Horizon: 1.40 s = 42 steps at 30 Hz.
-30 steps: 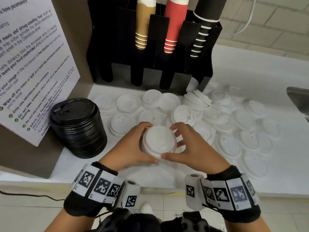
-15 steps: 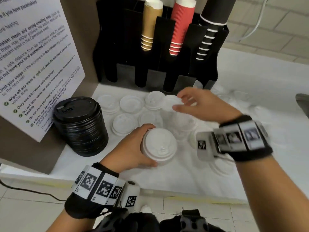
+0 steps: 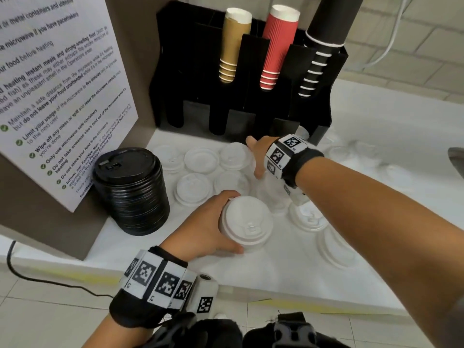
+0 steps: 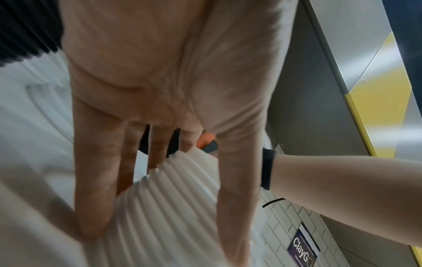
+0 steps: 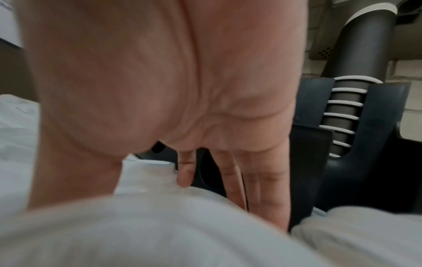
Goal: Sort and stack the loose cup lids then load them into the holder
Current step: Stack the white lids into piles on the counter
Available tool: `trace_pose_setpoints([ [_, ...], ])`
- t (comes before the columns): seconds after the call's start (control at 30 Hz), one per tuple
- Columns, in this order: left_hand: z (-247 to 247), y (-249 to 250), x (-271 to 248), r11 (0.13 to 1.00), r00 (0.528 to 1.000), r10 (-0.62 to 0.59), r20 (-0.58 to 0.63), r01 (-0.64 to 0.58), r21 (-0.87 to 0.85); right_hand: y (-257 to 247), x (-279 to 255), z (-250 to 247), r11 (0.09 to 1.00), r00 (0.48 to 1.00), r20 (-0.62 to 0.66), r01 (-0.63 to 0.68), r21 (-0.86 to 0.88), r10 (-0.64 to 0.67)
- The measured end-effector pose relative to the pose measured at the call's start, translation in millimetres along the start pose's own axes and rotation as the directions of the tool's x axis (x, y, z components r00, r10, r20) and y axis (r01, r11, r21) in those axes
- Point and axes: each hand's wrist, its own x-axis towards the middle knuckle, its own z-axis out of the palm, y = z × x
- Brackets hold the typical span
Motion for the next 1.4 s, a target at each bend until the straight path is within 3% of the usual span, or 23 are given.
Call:
trace_pose_setpoints([
  [0.33,0.6,2.5,3.3,0.999,1.0,-0.014,0.005,0.014,0.048,36.3,-43.4,-47.5,0.979,0.993,-0.077,-0.074,0.191,0.09],
  [0.53,0.7,5.1,4.4,0.998,0.999,-0.03,0.015,0.029,0.057,61.9,-66.7,-34.3,0.916,0.97,-0.204,-0.044,0.399,0.135],
  [0.7,1.0,7.9,4.3,0.997,0.999,-0.043,0.014,0.042,0.072,74.7,-81.4,-16.7,0.67,0.964,-0.264,0.174,0.722,0.033],
  [0.9,1.5,6.5,2.8,0.997,0.999,-0.04,0.008,0.039,0.061,47.8,-74.5,-14.1,0.555,0.962,-0.255,0.265,0.789,-0.097],
  [1.0,1.6,5.2,2.5,0.998,0.999,-0.043,0.002,0.043,0.054,31.7,-71.1,-16.0,0.396,0.941,-0.283,0.335,0.855,-0.184],
  [1.1,2.3,3.1,2.3,0.998,0.999,-0.045,-0.004,0.045,0.044,23.9,-69.3,-18.6,0.263,0.917,-0.359,0.394,0.881,-0.172],
  [1.17,2.7,2.1,2.6,0.998,0.999,-0.05,-0.005,0.051,0.04,21.0,-67.1,-20.9,0.274,0.928,-0.351,0.373,0.886,-0.128],
  [1.27,2.2,2.7,2.8,0.997,0.999,-0.052,-0.001,0.051,0.06,22.2,-67.1,-24.7,0.373,0.942,-0.332,0.324,0.87,-0.045],
  [1.4,1.5,1.7,3.0,0.998,0.999,-0.034,0.009,0.034,0.054,44.0,-83.0,-16.4,0.316,0.913,-0.397,0.35,0.882,0.095],
])
